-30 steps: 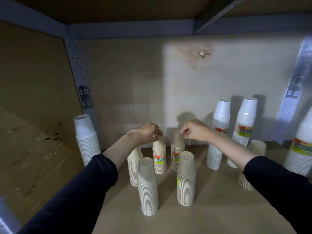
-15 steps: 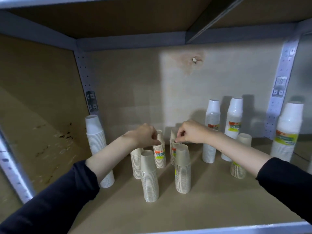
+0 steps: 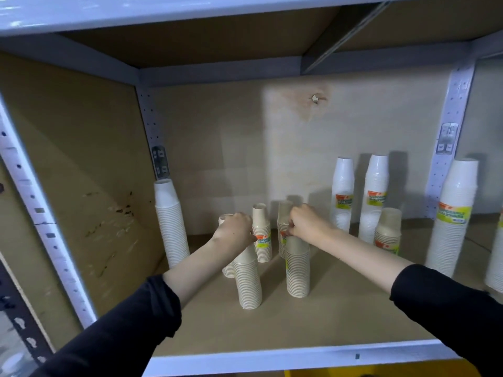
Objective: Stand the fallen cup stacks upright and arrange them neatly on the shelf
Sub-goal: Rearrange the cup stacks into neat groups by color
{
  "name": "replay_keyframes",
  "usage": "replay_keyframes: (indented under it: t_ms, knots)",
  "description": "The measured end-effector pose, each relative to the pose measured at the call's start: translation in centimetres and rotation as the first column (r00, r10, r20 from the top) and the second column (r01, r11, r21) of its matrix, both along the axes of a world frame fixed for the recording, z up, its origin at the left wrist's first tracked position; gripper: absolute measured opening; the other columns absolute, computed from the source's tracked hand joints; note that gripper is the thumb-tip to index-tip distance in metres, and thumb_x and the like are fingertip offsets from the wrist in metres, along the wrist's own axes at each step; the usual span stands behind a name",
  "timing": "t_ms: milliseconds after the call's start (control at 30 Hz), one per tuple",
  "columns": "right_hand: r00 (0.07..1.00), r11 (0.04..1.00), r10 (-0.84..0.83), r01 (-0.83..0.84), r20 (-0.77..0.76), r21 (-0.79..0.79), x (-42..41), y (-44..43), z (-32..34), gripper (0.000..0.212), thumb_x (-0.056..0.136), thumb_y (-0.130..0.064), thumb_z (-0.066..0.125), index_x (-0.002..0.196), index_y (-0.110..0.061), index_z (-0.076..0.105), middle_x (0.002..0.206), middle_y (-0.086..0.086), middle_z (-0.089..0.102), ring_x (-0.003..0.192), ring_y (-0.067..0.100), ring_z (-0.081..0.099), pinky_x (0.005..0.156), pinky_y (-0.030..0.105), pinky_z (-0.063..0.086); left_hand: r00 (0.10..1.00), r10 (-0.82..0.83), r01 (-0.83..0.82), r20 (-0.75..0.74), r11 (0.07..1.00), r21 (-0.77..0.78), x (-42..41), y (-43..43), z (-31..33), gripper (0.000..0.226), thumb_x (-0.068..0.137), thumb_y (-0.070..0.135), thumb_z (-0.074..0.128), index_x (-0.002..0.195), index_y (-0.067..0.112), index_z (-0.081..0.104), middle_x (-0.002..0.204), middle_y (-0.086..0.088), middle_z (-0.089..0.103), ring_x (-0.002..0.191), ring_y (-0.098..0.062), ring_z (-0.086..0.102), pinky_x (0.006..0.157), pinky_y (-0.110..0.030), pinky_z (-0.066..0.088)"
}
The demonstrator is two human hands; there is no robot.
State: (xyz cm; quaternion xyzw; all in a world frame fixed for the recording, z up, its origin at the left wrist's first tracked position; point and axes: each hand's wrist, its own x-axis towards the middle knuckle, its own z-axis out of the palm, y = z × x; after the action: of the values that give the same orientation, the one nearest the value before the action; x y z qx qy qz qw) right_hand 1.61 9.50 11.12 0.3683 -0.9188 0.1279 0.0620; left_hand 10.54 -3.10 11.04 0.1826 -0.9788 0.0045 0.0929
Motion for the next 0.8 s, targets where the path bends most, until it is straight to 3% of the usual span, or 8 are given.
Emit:
replay_keyframes:
  t_ms: [167, 300, 533, 633, 800]
  knots:
    - [0.999, 1.0, 0.001, -0.001, 0.038, -0.014, 0.3, 0.1, 0.0, 0.022, 0.086, -0.007, 0.059, 0.103, 0.006, 0.065, 0.112, 0.02, 0.065, 0.105, 0.031, 0.062, 0.086, 0.032, 0.049, 0.999, -0.039, 0.04, -0.034, 0.999, 0.027, 0.4, -0.6, -0.2, 0.026, 0.089, 0.009, 0.052, 0.11, 0.001, 0.064, 0.117, -0.016, 0.064, 0.109, -0.031, 0.058, 0.065, -0.024, 0.039]
    - [0.994, 0.995, 0.086, -0.081, 0.07, -0.065, -0.1, 0.9, 0.1, 0.023, 0.085, 0.0, 0.057, 0.104, 0.001, 0.069, 0.116, 0.014, 0.067, 0.111, 0.025, 0.059, 0.093, 0.026, 0.046, 0.988, -0.142, 0.147, -0.054, 0.983, 0.11, 1.5, -2.0, 0.1, 0.025, 0.088, 0.008, 0.057, 0.111, 0.007, 0.067, 0.118, -0.011, 0.064, 0.114, -0.025, 0.056, 0.094, -0.027, 0.042]
    - [0.972, 0.976, 0.202, -0.19, 0.118, -0.109, -0.7, 2.4, 0.8, 0.02, 0.078, 0.002, 0.065, 0.097, 0.003, 0.072, 0.105, 0.016, 0.071, 0.1, 0.024, 0.064, 0.076, 0.016, 0.038, 0.963, -0.259, 0.269, -0.079, 0.949, 0.162, 2.5, -3.4, 0.6, 0.024, 0.083, 0.006, 0.065, 0.106, 0.006, 0.071, 0.112, -0.012, 0.068, 0.106, -0.021, 0.062, 0.091, -0.021, 0.043]
    - [0.975, 0.976, 0.199, -0.188, 0.1, -0.105, -0.8, 2.3, 0.6, 0.02, 0.077, -0.005, 0.068, 0.096, 0.001, 0.072, 0.103, 0.014, 0.072, 0.097, 0.024, 0.064, 0.08, 0.021, 0.044, 0.967, -0.239, 0.253, -0.091, 0.946, 0.203, 2.3, -3.3, 0.6, 0.022, 0.081, 0.01, 0.067, 0.103, 0.005, 0.071, 0.108, -0.01, 0.07, 0.1, -0.02, 0.064, 0.083, -0.018, 0.043]
    - [0.993, 0.992, 0.104, -0.1, 0.048, -0.075, -0.4, 1.4, -0.8, 0.029, 0.081, -0.019, 0.067, 0.095, 0.006, 0.067, 0.104, 0.02, 0.065, 0.097, 0.032, 0.061, 0.085, 0.039, 0.051, 0.983, -0.107, 0.128, -0.149, 0.982, 0.137, 1.4, -1.9, -0.5, 0.032, 0.081, 0.029, 0.066, 0.098, 0.001, 0.064, 0.107, -0.013, 0.064, 0.101, -0.027, 0.058, 0.084, -0.028, 0.045]
